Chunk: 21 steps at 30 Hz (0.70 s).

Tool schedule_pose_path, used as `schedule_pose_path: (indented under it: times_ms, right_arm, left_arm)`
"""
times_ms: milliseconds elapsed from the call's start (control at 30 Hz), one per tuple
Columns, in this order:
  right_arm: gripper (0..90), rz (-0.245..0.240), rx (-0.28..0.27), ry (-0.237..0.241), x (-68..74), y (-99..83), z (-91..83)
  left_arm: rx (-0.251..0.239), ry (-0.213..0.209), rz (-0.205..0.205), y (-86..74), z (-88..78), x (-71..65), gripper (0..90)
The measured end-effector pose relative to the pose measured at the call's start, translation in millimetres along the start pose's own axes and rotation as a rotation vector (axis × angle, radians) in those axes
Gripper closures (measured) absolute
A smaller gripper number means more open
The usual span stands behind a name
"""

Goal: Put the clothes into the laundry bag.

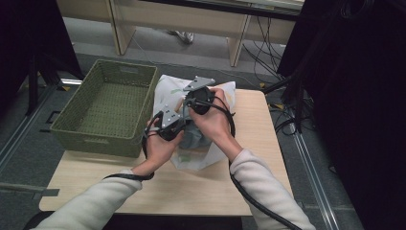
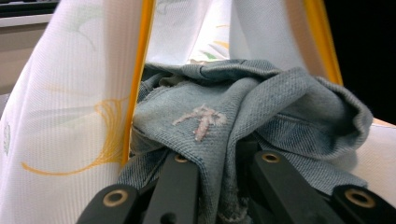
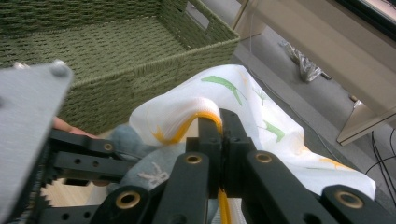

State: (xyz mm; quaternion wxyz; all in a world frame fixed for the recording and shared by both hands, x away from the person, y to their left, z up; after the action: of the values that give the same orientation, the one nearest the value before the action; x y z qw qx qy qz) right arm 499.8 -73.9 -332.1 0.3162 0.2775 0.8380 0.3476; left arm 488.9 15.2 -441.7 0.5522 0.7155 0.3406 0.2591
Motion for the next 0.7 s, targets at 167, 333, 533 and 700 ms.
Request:
schedule_pose_path:
  times_ms: [167,333,533,700]
  right_arm:
    - [89.9,0.013,-0.002,0.006,1.7,1.2,-0.4]
    - [89.9,0.024,-0.001,0.005,1.1,1.4,-0.2]
    - [89.9,0.032,-0.006,0.010,1.1,1.5,-0.3]
    - [89.9,0.028,-0.008,0.012,1.1,1.5,-0.6]
  left_arm:
    - [-0.009,0.027,0.019,-4.1,8.0,0.4,83.0]
    - [-0.014,0.054,0.041,-8.1,17.8,0.9,82.5]
    - [0.010,0.065,0.085,-19.6,30.3,2.7,81.6]
    - [0.036,0.069,0.112,-28.5,39.8,5.2,80.9]
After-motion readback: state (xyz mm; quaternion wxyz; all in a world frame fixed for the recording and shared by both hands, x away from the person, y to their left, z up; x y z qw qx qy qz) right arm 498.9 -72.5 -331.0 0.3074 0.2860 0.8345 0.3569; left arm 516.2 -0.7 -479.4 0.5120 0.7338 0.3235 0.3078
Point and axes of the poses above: each handheld gripper's, and its own axes: z roughly forward along the jaws, y roughly out of its top, x roughly to its left, the point moved 4 cm from there along z, roughly forward along the jaws, and after that the axes turned 3 degrees about -y, right-handed, at the moved point
